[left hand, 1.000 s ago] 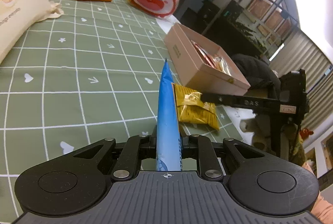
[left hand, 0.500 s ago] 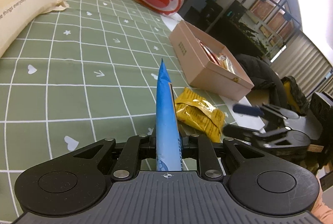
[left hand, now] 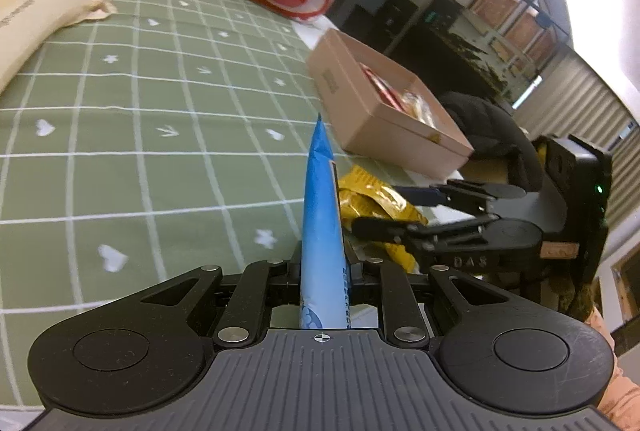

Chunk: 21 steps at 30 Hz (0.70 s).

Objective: Organize snacks

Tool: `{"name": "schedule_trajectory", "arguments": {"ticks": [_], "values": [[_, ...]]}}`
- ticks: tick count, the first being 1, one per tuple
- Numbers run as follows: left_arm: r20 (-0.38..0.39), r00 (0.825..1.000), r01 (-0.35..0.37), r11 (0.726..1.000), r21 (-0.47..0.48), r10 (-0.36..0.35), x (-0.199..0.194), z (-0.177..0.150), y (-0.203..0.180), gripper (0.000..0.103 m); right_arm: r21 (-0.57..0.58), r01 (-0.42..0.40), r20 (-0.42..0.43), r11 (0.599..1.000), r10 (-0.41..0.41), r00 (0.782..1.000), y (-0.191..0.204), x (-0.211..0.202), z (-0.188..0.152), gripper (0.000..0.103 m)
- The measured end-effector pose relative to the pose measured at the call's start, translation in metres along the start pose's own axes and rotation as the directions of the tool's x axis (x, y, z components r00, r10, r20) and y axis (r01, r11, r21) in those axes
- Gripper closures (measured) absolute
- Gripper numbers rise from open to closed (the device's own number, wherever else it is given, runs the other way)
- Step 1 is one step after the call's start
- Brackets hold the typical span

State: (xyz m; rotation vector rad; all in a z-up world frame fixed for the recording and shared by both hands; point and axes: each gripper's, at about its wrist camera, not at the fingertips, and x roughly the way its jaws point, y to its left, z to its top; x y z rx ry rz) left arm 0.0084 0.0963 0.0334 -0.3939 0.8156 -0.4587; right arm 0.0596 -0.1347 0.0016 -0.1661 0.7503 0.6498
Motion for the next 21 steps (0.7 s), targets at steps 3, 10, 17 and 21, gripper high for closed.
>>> {"name": "schedule_trajectory", "arguments": {"ticks": [3, 10, 17, 21], "values": [[-0.024, 0.999, 0.03, 0.999, 0.041, -0.029, 0.009, -0.002, -0.017, 0.083, -0.007, 0.027, 0.003, 1.0, -0.027, 1.0, -0.003, -0.021, -0.02, 0.038], [-0.083, 0.993, 0.097, 0.983, 0.159, -0.084, 0.032, -0.009, -0.064, 0.083, 0.022, 0.167, 0.009, 0.986, -0.167, 0.986, -0.019, -0.076, -0.065, 0.042], [-0.07, 0.991, 0.13, 0.972, 0.194, -0.118, 0.036, -0.005, -0.092, 0.083, 0.131, 0.177, 0.088, 0.976, -0.189, 0.978, -0.042, -0.121, -0.076, 0.044], [0.036, 0.986, 0.15, 0.965, 0.215, -0.162, 0.02, 0.031, -0.111, 0.084, 0.156, 0.166, 0.186, 0.974, -0.194, 0.963, -0.049, -0.15, -0.06, 0.045]]}}
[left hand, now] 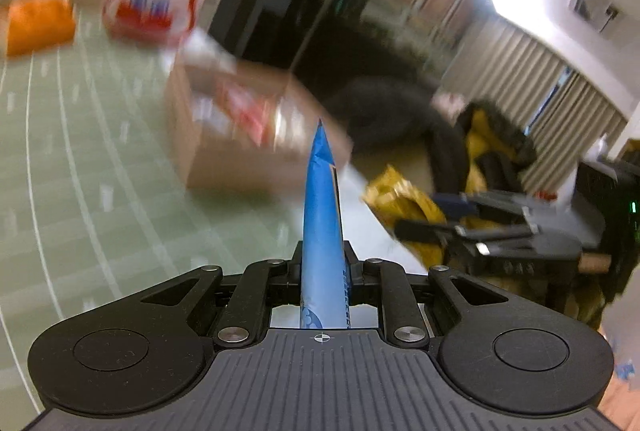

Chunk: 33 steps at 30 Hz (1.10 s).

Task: Organize snacks
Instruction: 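Drop the blue packet into the box with left while right drops the yellow packet in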

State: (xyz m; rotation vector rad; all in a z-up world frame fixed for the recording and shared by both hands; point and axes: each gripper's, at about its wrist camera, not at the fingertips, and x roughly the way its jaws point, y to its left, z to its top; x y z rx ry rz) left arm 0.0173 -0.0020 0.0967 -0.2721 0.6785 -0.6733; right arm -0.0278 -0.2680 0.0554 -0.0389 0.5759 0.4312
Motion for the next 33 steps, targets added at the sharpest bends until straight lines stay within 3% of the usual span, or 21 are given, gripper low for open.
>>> {"name": "schedule_trajectory", "arguments": {"ticks": [4, 7, 8, 11, 12, 14, 16, 19, 22, 25, 28, 30, 33], "values": [[0.175, 0.984, 0.032, 0.999, -0.005, -0.03, -0.001, 0.065, -0.006, 0.083, 0.025, 0.011, 0.135, 1.0, -0.014, 0.991, -0.012, -0.029, 0.036, 0.045], [0.237, 0.97, 0.079, 0.994, -0.075, -0.059, 0.024, 0.113, 0.004, 0.083, 0.056, 0.034, 0.205, 0.998, -0.045, 0.978, -0.025, -0.042, 0.057, 0.045], [0.25, 0.965, 0.112, 0.987, -0.115, -0.08, 0.036, 0.125, 0.011, 0.083, 0.07, 0.039, 0.217, 0.997, -0.053, 0.975, -0.03, -0.043, 0.063, 0.045], [0.258, 0.948, 0.258, 0.923, -0.285, -0.185, 0.088, 0.144, 0.049, 0.079, 0.097, 0.071, 0.226, 0.993, -0.092, 0.97, -0.043, -0.036, 0.07, 0.044], [0.225, 0.958, 0.249, 0.907, -0.34, -0.179, 0.111, 0.144, 0.064, 0.078, 0.099, 0.087, 0.222, 0.991, -0.108, 0.969, -0.046, -0.031, 0.07, 0.044], [0.148, 0.984, 0.151, 0.922, -0.356, -0.103, 0.141, 0.139, 0.079, 0.077, 0.104, 0.102, 0.206, 0.989, -0.122, 0.971, -0.052, -0.02, 0.067, 0.044], [0.107, 0.993, 0.08, 0.94, -0.332, -0.046, 0.153, 0.132, 0.088, 0.077, 0.129, 0.1, 0.176, 0.987, -0.122, 0.977, -0.062, -0.006, 0.063, 0.044], [0.148, 0.989, 0.069, 0.943, -0.326, -0.021, 0.137, 0.13, 0.098, 0.077, 0.156, 0.088, 0.148, 0.984, -0.111, 0.983, -0.072, 0.007, 0.06, 0.044], [0.211, 0.975, -0.012, 0.968, -0.251, 0.067, 0.102, 0.129, 0.09, 0.077, 0.181, 0.089, 0.146, 0.979, -0.117, 0.982, -0.076, 0.018, 0.071, 0.044], [0.254, 0.956, -0.101, 0.976, -0.191, 0.149, 0.074, 0.129, 0.083, 0.077, 0.204, 0.061, 0.154, 0.977, -0.093, 0.984, -0.072, 0.03, 0.093, 0.044], [0.229, 0.957, -0.137, 0.975, -0.178, 0.176, 0.056, 0.123, 0.076, 0.077, 0.211, 0.106, 0.156, 0.972, -0.14, 0.978, -0.063, 0.052, 0.129, 0.042], [0.197, 0.96, -0.171, 0.974, -0.151, 0.199, 0.047, 0.11, 0.067, 0.077, 0.204, 0.14, 0.117, 0.969, -0.166, 0.979, -0.06, 0.076, 0.152, 0.031], [0.148, 0.962, -0.224, 0.973, -0.06, 0.231, 0.04, 0.083, 0.051, 0.077, 0.208, 0.201, 0.067, 0.957, -0.219, 0.974, -0.054, 0.098, 0.163, 0.031]]}}
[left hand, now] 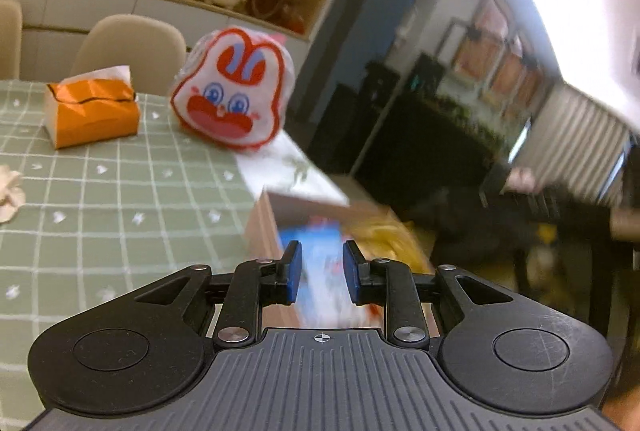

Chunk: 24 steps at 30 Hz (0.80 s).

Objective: Organize snacks

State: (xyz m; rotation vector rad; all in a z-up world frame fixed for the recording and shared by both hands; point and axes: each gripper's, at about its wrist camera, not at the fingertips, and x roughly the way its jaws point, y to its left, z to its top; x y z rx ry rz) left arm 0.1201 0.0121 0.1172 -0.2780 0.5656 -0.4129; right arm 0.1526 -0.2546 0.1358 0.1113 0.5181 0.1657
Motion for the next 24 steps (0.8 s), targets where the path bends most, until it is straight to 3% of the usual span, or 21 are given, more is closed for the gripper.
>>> {"name": "schedule_trajectory", "arguments": {"ticks": [5, 11, 16, 20, 24], "values": [[-0.126, 0.99, -0.046, 0.997, 0.068, 0.055, 0.0, -0.055, -0.004, 0.077, 0.022, 0.004, -0.015, 1.0, -0.004, 1.0, 0.004, -0.016, -0.041, 0.021], [-0.182, 0.97, -0.132, 0.977, 0.167, 0.162, 0.005, -0.107, -0.003, 0.077, -0.019, 0.074, -0.078, 0.997, -0.076, 0.994, 0.026, -0.035, -0.13, 0.018], [-0.141, 0.966, -0.175, 0.95, 0.258, 0.216, 0.004, -0.125, -0.008, 0.076, -0.005, 0.121, -0.157, 0.993, -0.121, 0.98, 0.039, -0.016, -0.188, 0.018], [-0.124, 0.968, -0.182, 0.949, 0.259, 0.219, 0.005, -0.127, -0.01, 0.076, -0.026, 0.16, -0.143, 0.987, -0.162, 0.976, 0.046, -0.014, -0.204, 0.015], [-0.097, 0.972, -0.182, 0.948, 0.261, 0.213, 0.01, -0.129, -0.016, 0.075, 0.017, 0.19, -0.162, 0.982, -0.184, 0.969, 0.041, -0.015, -0.206, 0.0]]}}
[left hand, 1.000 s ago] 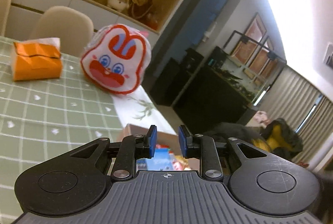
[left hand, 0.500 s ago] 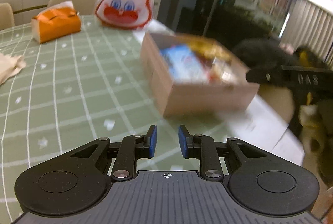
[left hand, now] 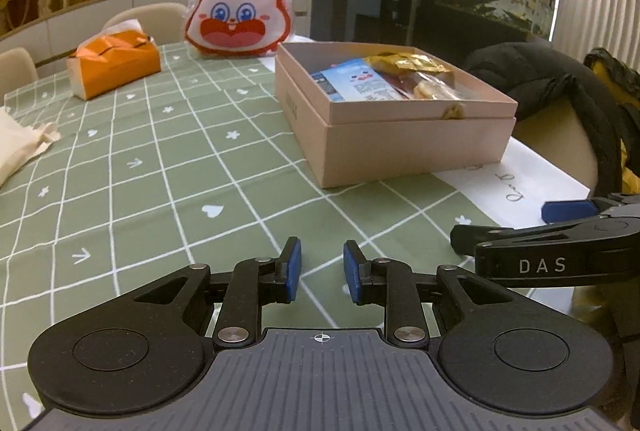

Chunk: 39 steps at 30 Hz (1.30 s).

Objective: Organize snacks

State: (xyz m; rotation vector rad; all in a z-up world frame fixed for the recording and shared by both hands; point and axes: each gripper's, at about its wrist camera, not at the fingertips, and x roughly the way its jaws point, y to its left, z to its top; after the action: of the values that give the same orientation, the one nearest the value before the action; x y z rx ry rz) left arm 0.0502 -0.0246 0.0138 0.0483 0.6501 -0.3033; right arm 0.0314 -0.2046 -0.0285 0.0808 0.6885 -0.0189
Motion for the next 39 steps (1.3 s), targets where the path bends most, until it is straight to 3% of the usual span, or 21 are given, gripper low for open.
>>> {"name": "schedule_trajectory", "arguments": {"ticks": [4, 17, 24, 39], "values": [[0.003, 1.0, 0.007, 1.0, 0.012, -0.007, 0.0031, 0.0017, -0.0066, 0.067, 0.014, 0.04, 0.004, 0.999, -0.04, 0.999, 0.0007, 0.0001, -0.0019, 0.0], [0.012, 0.999, 0.035, 0.999, -0.013, -0.035, 0.0043, 0.0022, -0.0052, 0.067, 0.032, 0.058, 0.04, 0.998, -0.06, 0.997, -0.0005, 0.0004, -0.004, 0.0], [0.006, 1.0, 0.012, 0.999, 0.033, -0.013, 0.0049, 0.0025, -0.0113, 0.067, 0.034, 0.064, 0.04, 0.997, -0.065, 0.997, -0.0003, 0.0006, -0.0043, 0.0], [0.004, 1.0, 0.012, 1.0, 0.025, -0.012, 0.0048, 0.0025, -0.0103, 0.068, 0.035, 0.064, 0.04, 0.997, -0.065, 0.997, -0.0003, 0.0009, -0.0043, 0.0]]}}
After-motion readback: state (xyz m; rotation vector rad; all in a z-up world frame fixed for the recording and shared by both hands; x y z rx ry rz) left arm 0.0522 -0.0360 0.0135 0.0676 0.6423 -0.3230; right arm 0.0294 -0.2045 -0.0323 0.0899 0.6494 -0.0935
